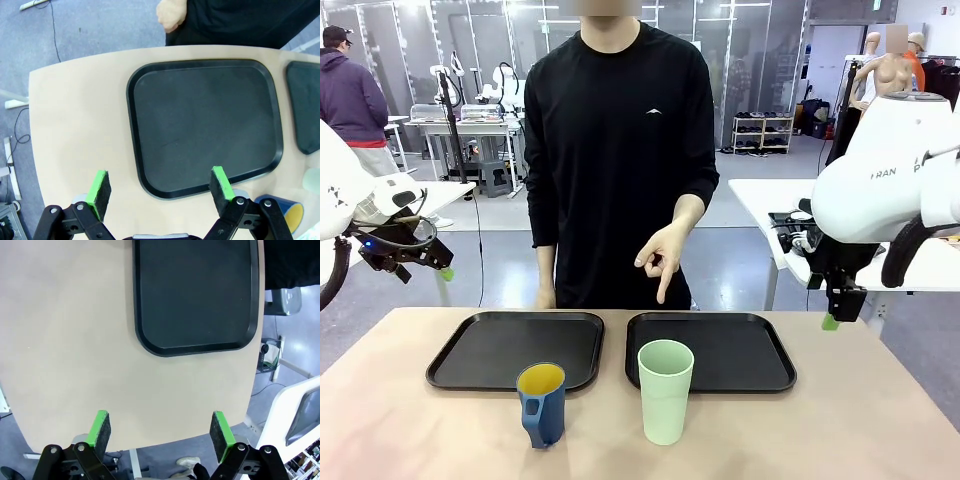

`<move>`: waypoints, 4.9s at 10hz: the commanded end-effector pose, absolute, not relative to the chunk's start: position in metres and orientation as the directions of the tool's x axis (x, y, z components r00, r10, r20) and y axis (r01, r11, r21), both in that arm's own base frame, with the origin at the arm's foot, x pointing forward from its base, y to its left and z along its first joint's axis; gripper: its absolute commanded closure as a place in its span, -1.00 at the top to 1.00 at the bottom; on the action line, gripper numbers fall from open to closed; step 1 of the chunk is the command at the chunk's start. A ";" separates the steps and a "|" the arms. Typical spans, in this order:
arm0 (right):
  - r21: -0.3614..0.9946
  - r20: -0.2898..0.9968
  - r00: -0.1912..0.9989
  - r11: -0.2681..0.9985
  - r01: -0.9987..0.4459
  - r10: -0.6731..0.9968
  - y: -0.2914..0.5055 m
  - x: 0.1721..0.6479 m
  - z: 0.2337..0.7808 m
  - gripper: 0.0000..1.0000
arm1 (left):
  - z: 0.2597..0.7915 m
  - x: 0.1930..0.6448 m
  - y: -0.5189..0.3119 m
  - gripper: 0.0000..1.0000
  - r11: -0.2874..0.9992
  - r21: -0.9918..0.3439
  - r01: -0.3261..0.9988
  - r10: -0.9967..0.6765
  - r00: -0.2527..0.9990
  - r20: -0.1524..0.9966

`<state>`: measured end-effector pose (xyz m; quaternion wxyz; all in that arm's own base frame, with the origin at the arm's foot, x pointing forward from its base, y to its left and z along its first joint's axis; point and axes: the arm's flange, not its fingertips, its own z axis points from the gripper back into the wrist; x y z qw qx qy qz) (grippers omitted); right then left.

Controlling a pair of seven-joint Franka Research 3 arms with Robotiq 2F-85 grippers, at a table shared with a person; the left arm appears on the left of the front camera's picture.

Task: Sort and store the cups by type.
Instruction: Pick up the Reusable plastic cup.

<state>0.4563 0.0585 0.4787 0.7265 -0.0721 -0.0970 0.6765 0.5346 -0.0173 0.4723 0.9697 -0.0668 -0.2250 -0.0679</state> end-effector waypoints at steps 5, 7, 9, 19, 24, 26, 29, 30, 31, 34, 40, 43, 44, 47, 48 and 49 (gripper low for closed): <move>-0.151 0.138 -0.043 -0.022 -0.988 0.990 0.063 0.465 0.454 1.00 | 0.473 0.534 -0.015 1.00 0.982 -0.103 0.160 -0.097 0.887 0.452; -0.123 0.292 -0.126 -0.093 -0.988 0.948 0.069 0.467 0.423 1.00 | 0.473 0.534 -0.015 1.00 0.982 -0.103 0.160 -0.097 0.887 0.452; -0.123 0.461 -0.178 -0.136 -0.983 0.869 0.071 0.467 0.395 1.00 | 0.473 0.534 -0.015 1.00 0.982 -0.103 0.160 -0.097 0.887 0.452; -0.053 0.952 -0.098 -0.160 -0.986 0.289 0.083 0.473 0.282 1.00 | 0.473 0.534 -0.015 1.00 0.982 -0.103 0.160 -0.097 0.887 0.452; -0.027 0.960 -0.074 -0.174 -0.984 0.270 0.081 0.468 0.270 1.00 | 0.473 0.534 -0.015 1.00 0.982 -0.103 0.160 -0.097 0.887 0.452; -0.027 0.960 -0.074 -0.174 -0.984 0.270 0.081 0.468 0.270 1.00 | 0.473 0.534 -0.015 1.00 0.982 -0.103 0.160 -0.097 0.887 0.452; -0.015 0.981 -0.050 -0.187 -0.982 0.185 0.089 0.476 0.265 1.00 | 0.473 0.534 -0.015 1.00 0.982 -0.103 0.160 -0.097 0.887 0.452; 0.004 0.982 -0.032 -0.190 -0.982 0.188 0.094 0.480 0.259 1.00 | 0.473 0.534 -0.015 1.00 0.982 -0.103 0.160 -0.097 0.887 0.452; 0.016 0.983 -0.021 -0.195 -0.981 0.184 0.097 0.482 0.252 1.00 | 0.473 0.534 -0.015 1.00 0.982 -0.103 0.160 -0.097 0.887 0.452; 0.026 0.985 -0.013 -0.215 -0.976 0.175 0.110 0.487 0.238 1.00 | 0.473 0.534 -0.015 1.00 0.982 -0.103 0.160 -0.097 0.887 0.452; 0.015 0.996 -0.012 -0.296 -0.955 0.089 0.144 0.491 0.215 1.00 | 0.473 0.534 -0.015 1.00 0.982 -0.103 0.160 -0.097 0.887 0.452; 0.017 0.996 -0.012 -0.330 -0.944 0.086 0.155 0.489 0.213 1.00 | 0.473 0.534 -0.015 1.00 0.982 -0.103 0.160 -0.097 0.887 0.452; 0.015 0.997 -0.012 -0.331 -0.944 0.082 0.160 0.488 0.212 1.00 | 0.473 0.534 -0.015 1.00 0.982 -0.103 0.160 -0.097 0.887 0.452; 0.014 0.998 -0.010 -0.347 -0.938 0.068 0.175 0.484 0.208 1.00 | 0.473 0.534 -0.015 1.00 0.982 -0.103 0.160 -0.097 0.887 0.452; 0.013 0.997 -0.013 -0.352 -0.936 0.071 0.181 0.481 0.208 1.00 | 0.473 0.534 -0.015 1.00 0.982 -0.103 0.160 -0.097 0.887 0.452; 0.012 0.997 -0.017 -0.357 -0.934 0.077 0.186 0.479 0.208 1.00 | 0.473 0.534 -0.015 1.00 0.982 -0.103 0.160 -0.097 0.887 0.452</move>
